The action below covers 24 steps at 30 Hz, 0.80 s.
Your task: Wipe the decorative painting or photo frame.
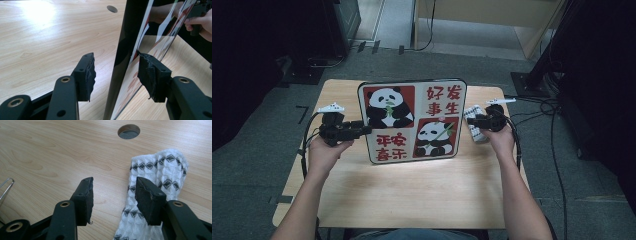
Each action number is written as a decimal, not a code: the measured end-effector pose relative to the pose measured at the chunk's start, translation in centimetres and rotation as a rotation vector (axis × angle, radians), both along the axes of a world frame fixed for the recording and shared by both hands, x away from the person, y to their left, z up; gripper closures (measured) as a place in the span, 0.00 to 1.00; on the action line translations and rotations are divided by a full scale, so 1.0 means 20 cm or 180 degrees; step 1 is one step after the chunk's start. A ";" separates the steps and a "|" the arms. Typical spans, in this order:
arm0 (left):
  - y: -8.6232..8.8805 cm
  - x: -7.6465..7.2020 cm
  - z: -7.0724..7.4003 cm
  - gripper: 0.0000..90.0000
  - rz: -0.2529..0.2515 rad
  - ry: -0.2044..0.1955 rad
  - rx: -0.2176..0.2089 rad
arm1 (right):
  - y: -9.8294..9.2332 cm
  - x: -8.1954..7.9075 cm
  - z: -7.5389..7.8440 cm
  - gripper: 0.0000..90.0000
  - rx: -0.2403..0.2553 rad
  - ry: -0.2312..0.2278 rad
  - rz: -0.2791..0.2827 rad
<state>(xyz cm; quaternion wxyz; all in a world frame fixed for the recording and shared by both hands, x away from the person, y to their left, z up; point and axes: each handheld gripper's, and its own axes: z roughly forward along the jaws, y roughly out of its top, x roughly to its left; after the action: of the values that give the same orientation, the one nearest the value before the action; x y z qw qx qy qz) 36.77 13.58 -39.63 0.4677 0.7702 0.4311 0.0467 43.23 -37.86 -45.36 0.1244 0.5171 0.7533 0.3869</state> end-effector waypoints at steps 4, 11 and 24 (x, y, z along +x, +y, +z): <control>0.00 -0.01 0.00 0.52 0.0023 -0.0021 0.0000 | 0.00 0.00 0.00 0.56 0.0005 0.0008 -0.0011; 0.02 -0.03 0.02 0.50 0.0027 -0.0058 -0.0018 | 0.00 0.00 0.01 0.56 0.0010 -0.0011 -0.0013; 0.11 -0.06 0.03 0.48 0.0117 -0.0135 -0.0044 | 0.01 0.01 0.01 0.55 0.0021 -0.0034 -0.0010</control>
<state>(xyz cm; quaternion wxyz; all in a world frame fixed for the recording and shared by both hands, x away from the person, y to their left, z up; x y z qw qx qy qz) 35.66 15.73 -39.07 0.4811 0.7577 0.4355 0.0687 43.49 -37.75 -45.14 0.1274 0.5166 0.7505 0.3920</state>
